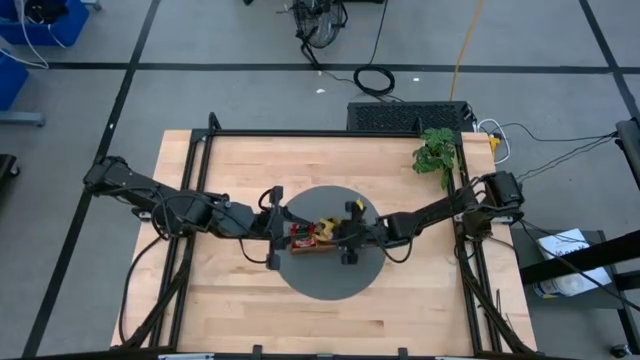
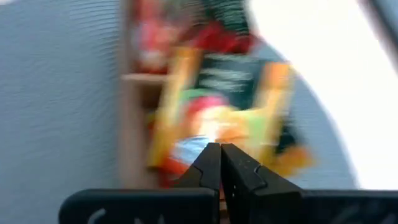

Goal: Pick & Place Tea
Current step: Put the yellow tea bag into the middle section of the wooden organizer

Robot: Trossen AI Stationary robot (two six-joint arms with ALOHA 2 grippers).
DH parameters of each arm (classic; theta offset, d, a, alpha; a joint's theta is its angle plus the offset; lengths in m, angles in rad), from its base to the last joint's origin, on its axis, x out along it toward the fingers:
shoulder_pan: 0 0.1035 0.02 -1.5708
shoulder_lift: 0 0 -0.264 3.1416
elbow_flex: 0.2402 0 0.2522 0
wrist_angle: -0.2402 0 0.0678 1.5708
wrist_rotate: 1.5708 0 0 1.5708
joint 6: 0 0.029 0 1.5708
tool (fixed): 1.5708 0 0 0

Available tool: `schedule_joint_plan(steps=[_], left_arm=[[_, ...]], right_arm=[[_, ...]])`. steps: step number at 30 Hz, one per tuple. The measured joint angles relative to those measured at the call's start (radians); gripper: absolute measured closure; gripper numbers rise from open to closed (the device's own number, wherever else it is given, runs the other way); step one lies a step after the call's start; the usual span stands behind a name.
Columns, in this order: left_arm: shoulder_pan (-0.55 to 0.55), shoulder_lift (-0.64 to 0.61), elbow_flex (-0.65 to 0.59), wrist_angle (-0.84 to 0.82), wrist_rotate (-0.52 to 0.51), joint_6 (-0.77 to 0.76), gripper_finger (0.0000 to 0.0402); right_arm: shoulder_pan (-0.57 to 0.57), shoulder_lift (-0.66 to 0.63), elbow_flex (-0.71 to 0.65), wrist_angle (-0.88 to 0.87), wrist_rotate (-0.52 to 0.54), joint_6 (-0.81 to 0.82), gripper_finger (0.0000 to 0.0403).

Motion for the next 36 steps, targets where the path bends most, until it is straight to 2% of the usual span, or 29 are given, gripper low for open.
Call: schedule_joint_plan(steps=[4, 9, 13, 17, 22, 25, 27, 30, 34, 36], left_arm=[[0.000, 0.000, 0.000, -0.020, 0.000, -0.010, 0.0268], [0.000, 0.000, 0.000, -0.026, 0.000, -0.011, 0.0268], [0.000, 0.000, 0.000, -0.025, 0.000, -0.018, 0.0268], [0.000, 0.000, 0.000, -0.025, 0.000, -0.023, 0.0268], [0.000, 0.000, 0.000, -0.025, 0.000, -0.025, 0.0268], [0.000, 0.000, 0.000, -0.025, 0.000, -0.025, 0.0268], [0.000, 0.000, 0.000, -0.027, 0.000, -0.026, 0.0268], [0.000, 0.000, 0.000, -0.029, 0.000, -0.027, 0.0268], [0.000, 0.000, 0.000, -0.035, 0.000, -0.028, 0.0268], [0.000, 0.000, 0.000, -0.036, 0.000, -0.028, 0.0268]], right_arm=[[0.027, -0.017, 0.000, 0.014, 0.147, -0.027, 0.0403], [0.066, -0.036, 0.000, 0.090, 0.190, -0.104, 0.0403], [0.054, -0.038, 0.000, 0.132, 0.217, -0.160, 0.0403], [-0.014, -0.023, -0.001, 0.135, 0.113, -0.155, 0.0403], [-0.036, -0.022, -0.001, 0.232, 0.099, -0.186, 0.0403], [-0.037, -0.025, 0.000, 0.252, -0.004, -0.241, 0.0398], [-0.038, -0.025, 0.000, 0.224, -0.080, -0.258, 0.0379], [-0.054, -0.025, 0.015, 0.141, -0.163, -0.238, 0.0329], [-0.103, -0.031, 0.124, -0.084, -0.255, -0.182, 0.0251], [-0.118, -0.032, 0.178, -0.179, -0.257, -0.180, 0.0218]])
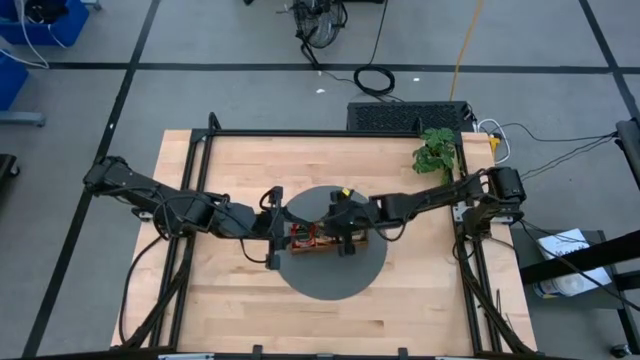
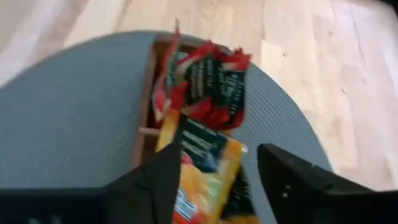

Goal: Pick & Place Tea
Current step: Put the yellow tea bag into the middle section of the wooden organizer

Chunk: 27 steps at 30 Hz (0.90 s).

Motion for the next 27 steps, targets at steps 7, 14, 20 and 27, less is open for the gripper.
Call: schedule_joint_plan(steps=[7, 14, 20, 27], left_arm=[[0.000, 0.000, 0.000, -0.007, 0.000, -0.005, 0.0268], [-0.001, 0.000, 0.000, -0.014, -0.003, -0.002, 0.0268], [-0.001, 0.000, 0.001, -0.023, -0.002, 0.000, 0.0268], [-0.001, 0.000, 0.001, -0.028, -0.002, 0.000, 0.0268]], right_arm=[[-0.040, 0.007, 0.089, -0.158, -0.127, -0.019, 0.0179], [-0.082, 0.033, 0.080, -0.155, -0.189, -0.019, 0.0199], [-0.086, 0.041, 0.080, -0.120, -0.255, -0.008, 0.0204], [-0.096, 0.041, 0.080, -0.115, -0.269, -0.001, 0.0204]])
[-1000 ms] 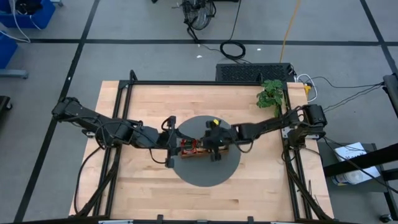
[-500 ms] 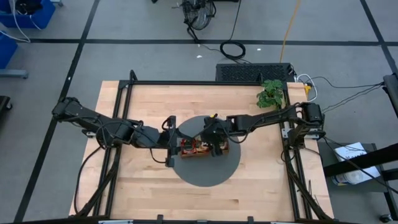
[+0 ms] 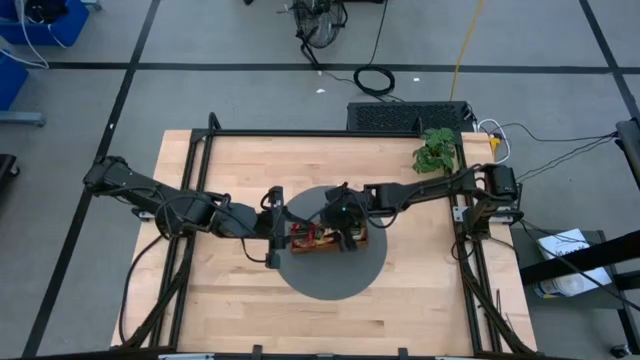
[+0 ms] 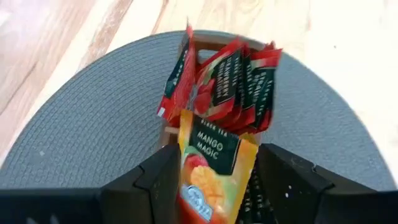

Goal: Pick & Place Tea
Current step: Put the yellow tea bag into the middle section of the wooden organizer

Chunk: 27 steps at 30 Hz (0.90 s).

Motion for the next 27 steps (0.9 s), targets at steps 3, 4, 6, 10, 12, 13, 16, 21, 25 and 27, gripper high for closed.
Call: schedule_joint_plan(steps=[3, 4, 6, 10, 12, 13, 16, 21, 25, 27], left_arm=[[0.000, 0.000, 0.000, 0.000, 0.000, 0.000, 0.0268], [0.000, 0.000, 0.000, 0.000, 0.000, 0.000, 0.0268], [0.000, 0.000, 0.000, 0.000, 0.000, -0.001, 0.0268], [0.000, 0.000, 0.000, -0.001, 0.003, -0.001, 0.0268], [-0.001, 0.000, 0.000, -0.004, 0.003, -0.002, 0.0268], [0.000, 0.000, 0.000, -0.004, 0.003, -0.002, 0.0268], [0.000, 0.000, 0.000, -0.004, 0.003, -0.001, 0.0268], [0.000, 0.000, 0.000, -0.005, 0.003, -0.002, 0.0268], [0.000, 0.000, 0.000, -0.005, 0.003, -0.005, 0.0268], [0.000, 0.000, 0.000, -0.005, 0.003, -0.005, 0.0268]], right_arm=[[-0.018, 0.000, 0.000, 0.022, 0.002, -0.008, 0.0204], [-0.026, 0.000, 0.000, 0.029, 0.000, -0.008, 0.0204], [-0.042, 0.000, 0.000, 0.035, -0.009, -0.005, 0.0204], [-0.060, 0.016, 0.000, 0.041, -0.080, 0.017, 0.0204], [-0.058, 0.022, -0.001, 0.033, -0.107, 0.022, 0.0204], [-0.054, 0.024, -0.001, 0.037, -0.114, 0.023, 0.0204], [-0.047, 0.036, 0.000, 0.045, -0.131, 0.024, 0.0204], [-0.043, 0.039, -0.001, 0.045, -0.132, 0.023, 0.0204], [-0.043, 0.038, 0.000, 0.018, -0.133, 0.034, 0.0204], [-0.042, 0.036, 0.000, 0.002, -0.133, 0.034, 0.0205]])
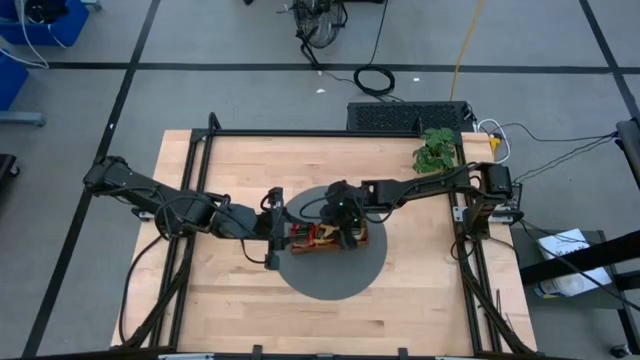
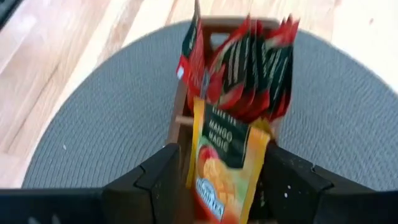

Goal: Pick & Place Tea
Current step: Put the yellow tea bag into the middle section of the wooden organizer

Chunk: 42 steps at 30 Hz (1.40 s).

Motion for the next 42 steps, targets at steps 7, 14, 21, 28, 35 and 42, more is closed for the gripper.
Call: schedule_joint_plan(steps=[7, 14, 21, 28, 35, 42], left_arm=[[0.000, 0.000, 0.000, 0.000, 0.000, 0.000, 0.0268], [0.000, 0.000, 0.000, -0.001, 0.000, 0.000, 0.0268], [0.000, 0.000, 0.000, -0.003, 0.000, -0.004, 0.0268], [0.000, 0.000, 0.000, -0.009, 0.000, -0.008, 0.0268], [0.000, 0.000, 0.000, -0.011, -0.001, -0.011, 0.0268], [0.000, 0.000, 0.000, -0.018, -0.001, -0.013, 0.0268]], right_arm=[[0.005, -0.001, -0.001, -0.036, -0.023, -0.004, 0.0251], [0.021, -0.001, -0.001, -0.012, -0.077, -0.028, 0.0339], [0.040, -0.001, -0.001, 0.009, -0.059, -0.038, 0.0399], [0.057, -0.001, -0.005, 0.070, -0.014, -0.025, 0.0402], [0.067, -0.001, -0.084, 0.207, 0.058, 0.027, 0.0403], [0.079, -0.013, -0.187, 0.389, 0.069, 0.084, 0.0403]])
